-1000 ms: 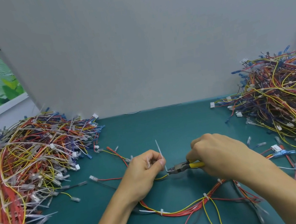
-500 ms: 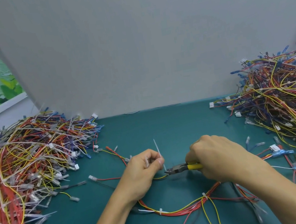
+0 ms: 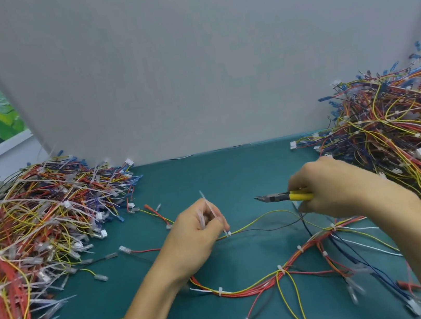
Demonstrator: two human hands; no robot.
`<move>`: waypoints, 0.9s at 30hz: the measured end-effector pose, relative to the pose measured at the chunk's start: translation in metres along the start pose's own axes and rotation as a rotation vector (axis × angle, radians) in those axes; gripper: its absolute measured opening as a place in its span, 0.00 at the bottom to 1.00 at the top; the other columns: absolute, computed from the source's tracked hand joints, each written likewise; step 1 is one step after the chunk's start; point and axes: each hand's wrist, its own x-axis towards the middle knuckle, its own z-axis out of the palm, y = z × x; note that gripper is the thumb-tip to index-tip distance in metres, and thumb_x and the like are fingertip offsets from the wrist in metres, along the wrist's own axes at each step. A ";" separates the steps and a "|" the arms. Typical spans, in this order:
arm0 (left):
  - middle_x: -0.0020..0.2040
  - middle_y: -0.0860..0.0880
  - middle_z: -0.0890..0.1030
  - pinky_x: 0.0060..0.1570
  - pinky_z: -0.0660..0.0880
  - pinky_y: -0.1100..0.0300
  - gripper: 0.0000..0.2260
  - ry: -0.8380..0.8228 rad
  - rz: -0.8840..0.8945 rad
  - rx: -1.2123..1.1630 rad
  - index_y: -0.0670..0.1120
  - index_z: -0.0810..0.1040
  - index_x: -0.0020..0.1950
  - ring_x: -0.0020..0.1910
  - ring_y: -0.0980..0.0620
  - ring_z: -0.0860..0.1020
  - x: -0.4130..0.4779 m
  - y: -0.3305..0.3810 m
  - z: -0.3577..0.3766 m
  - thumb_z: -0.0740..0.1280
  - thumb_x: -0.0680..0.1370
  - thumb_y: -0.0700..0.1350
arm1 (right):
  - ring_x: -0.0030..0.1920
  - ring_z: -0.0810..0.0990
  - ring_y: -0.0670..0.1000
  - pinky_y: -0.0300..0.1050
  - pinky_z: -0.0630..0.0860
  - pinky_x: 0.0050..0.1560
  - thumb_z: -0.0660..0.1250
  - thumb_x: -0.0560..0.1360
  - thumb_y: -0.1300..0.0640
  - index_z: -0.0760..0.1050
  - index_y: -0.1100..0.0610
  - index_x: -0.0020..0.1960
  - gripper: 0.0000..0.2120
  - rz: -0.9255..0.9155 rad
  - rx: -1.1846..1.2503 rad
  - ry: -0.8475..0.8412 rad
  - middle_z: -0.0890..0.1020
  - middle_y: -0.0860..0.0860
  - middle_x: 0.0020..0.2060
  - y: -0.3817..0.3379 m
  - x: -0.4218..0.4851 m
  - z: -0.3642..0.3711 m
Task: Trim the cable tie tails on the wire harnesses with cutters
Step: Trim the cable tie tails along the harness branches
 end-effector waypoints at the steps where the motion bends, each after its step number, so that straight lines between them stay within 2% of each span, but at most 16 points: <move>1: 0.30 0.55 0.79 0.29 0.64 0.65 0.05 -0.032 0.006 0.022 0.47 0.74 0.41 0.27 0.58 0.69 -0.003 0.005 0.001 0.63 0.75 0.39 | 0.46 0.78 0.57 0.51 0.78 0.46 0.72 0.70 0.51 0.77 0.47 0.45 0.05 0.013 -0.004 -0.032 0.78 0.52 0.40 0.003 -0.001 -0.002; 3: 0.33 0.54 0.80 0.35 0.68 0.62 0.05 -0.094 0.023 0.073 0.49 0.74 0.44 0.34 0.54 0.73 -0.011 0.016 0.004 0.62 0.74 0.39 | 0.44 0.79 0.56 0.50 0.78 0.45 0.74 0.69 0.52 0.75 0.48 0.40 0.07 0.037 -0.011 -0.104 0.78 0.51 0.38 0.009 -0.002 -0.003; 6: 0.36 0.50 0.80 0.41 0.72 0.57 0.08 -0.235 0.030 0.209 0.53 0.74 0.45 0.37 0.51 0.75 -0.026 0.031 0.011 0.58 0.70 0.45 | 0.42 0.78 0.54 0.43 0.73 0.36 0.74 0.68 0.53 0.74 0.49 0.38 0.08 0.050 -0.023 -0.190 0.76 0.49 0.35 0.010 -0.005 0.001; 8: 0.37 0.51 0.78 0.40 0.72 0.60 0.08 -0.360 0.023 0.345 0.55 0.74 0.44 0.36 0.56 0.73 -0.035 0.037 0.017 0.58 0.71 0.44 | 0.41 0.77 0.53 0.41 0.72 0.35 0.74 0.67 0.54 0.76 0.49 0.40 0.06 0.045 -0.035 -0.231 0.76 0.48 0.35 0.008 -0.006 0.007; 10: 0.36 0.55 0.76 0.39 0.70 0.63 0.08 -0.468 0.032 0.515 0.57 0.73 0.43 0.37 0.59 0.72 -0.041 0.041 0.024 0.58 0.73 0.44 | 0.39 0.76 0.52 0.40 0.70 0.32 0.73 0.67 0.56 0.74 0.50 0.37 0.08 0.044 -0.054 -0.263 0.75 0.47 0.34 0.006 -0.006 0.012; 12: 0.37 0.56 0.75 0.41 0.71 0.60 0.07 -0.546 0.046 0.634 0.57 0.72 0.44 0.39 0.58 0.72 -0.044 0.044 0.030 0.58 0.74 0.45 | 0.36 0.74 0.51 0.40 0.65 0.30 0.73 0.68 0.57 0.70 0.49 0.34 0.12 0.051 -0.064 -0.287 0.73 0.46 0.33 0.005 -0.005 0.016; 14: 0.40 0.54 0.78 0.44 0.74 0.57 0.03 -0.601 0.040 0.684 0.53 0.73 0.46 0.42 0.54 0.74 -0.045 0.047 0.033 0.60 0.74 0.48 | 0.34 0.71 0.48 0.40 0.64 0.29 0.73 0.68 0.57 0.68 0.49 0.33 0.14 0.050 -0.071 -0.300 0.72 0.46 0.33 0.006 -0.003 0.018; 16: 0.44 0.56 0.80 0.49 0.77 0.54 0.07 -0.649 0.025 0.679 0.54 0.75 0.49 0.45 0.55 0.77 -0.046 0.053 0.032 0.64 0.73 0.53 | 0.33 0.70 0.46 0.40 0.63 0.29 0.74 0.67 0.57 0.68 0.49 0.33 0.15 0.051 -0.075 -0.311 0.71 0.46 0.33 0.006 -0.002 0.019; 19: 0.42 0.55 0.80 0.49 0.77 0.50 0.13 -0.707 0.016 0.647 0.52 0.75 0.49 0.42 0.56 0.77 -0.045 0.056 0.027 0.68 0.69 0.58 | 0.33 0.70 0.46 0.40 0.62 0.28 0.75 0.66 0.57 0.67 0.49 0.33 0.16 0.042 -0.076 -0.315 0.71 0.46 0.33 0.005 0.000 0.020; 21: 0.44 0.55 0.82 0.51 0.78 0.50 0.17 -0.755 -0.024 0.575 0.50 0.77 0.50 0.42 0.58 0.78 -0.044 0.056 0.023 0.71 0.67 0.58 | 0.32 0.70 0.46 0.39 0.63 0.28 0.75 0.66 0.57 0.67 0.49 0.32 0.16 0.031 -0.067 -0.300 0.71 0.46 0.33 0.005 0.001 0.021; 23: 0.50 0.57 0.83 0.57 0.77 0.54 0.19 -0.784 -0.086 0.456 0.50 0.78 0.55 0.49 0.61 0.81 -0.043 0.053 0.020 0.74 0.67 0.56 | 0.33 0.72 0.47 0.40 0.64 0.29 0.73 0.66 0.57 0.68 0.50 0.33 0.13 0.006 -0.056 -0.266 0.72 0.47 0.33 0.005 0.002 0.023; 25: 0.50 0.53 0.83 0.58 0.76 0.51 0.19 -0.775 -0.067 0.389 0.46 0.79 0.54 0.50 0.57 0.81 -0.042 0.053 0.018 0.71 0.70 0.57 | 0.37 0.75 0.53 0.43 0.71 0.33 0.71 0.67 0.56 0.71 0.51 0.37 0.08 -0.032 -0.042 -0.206 0.73 0.48 0.33 0.005 0.003 0.025; 27: 0.46 0.46 0.82 0.54 0.76 0.47 0.19 -0.731 -0.017 0.398 0.43 0.78 0.51 0.41 0.54 0.77 -0.039 0.050 0.016 0.66 0.72 0.59 | 0.41 0.76 0.57 0.47 0.75 0.39 0.69 0.68 0.54 0.71 0.50 0.39 0.06 -0.067 -0.007 -0.126 0.73 0.49 0.34 0.005 0.004 0.023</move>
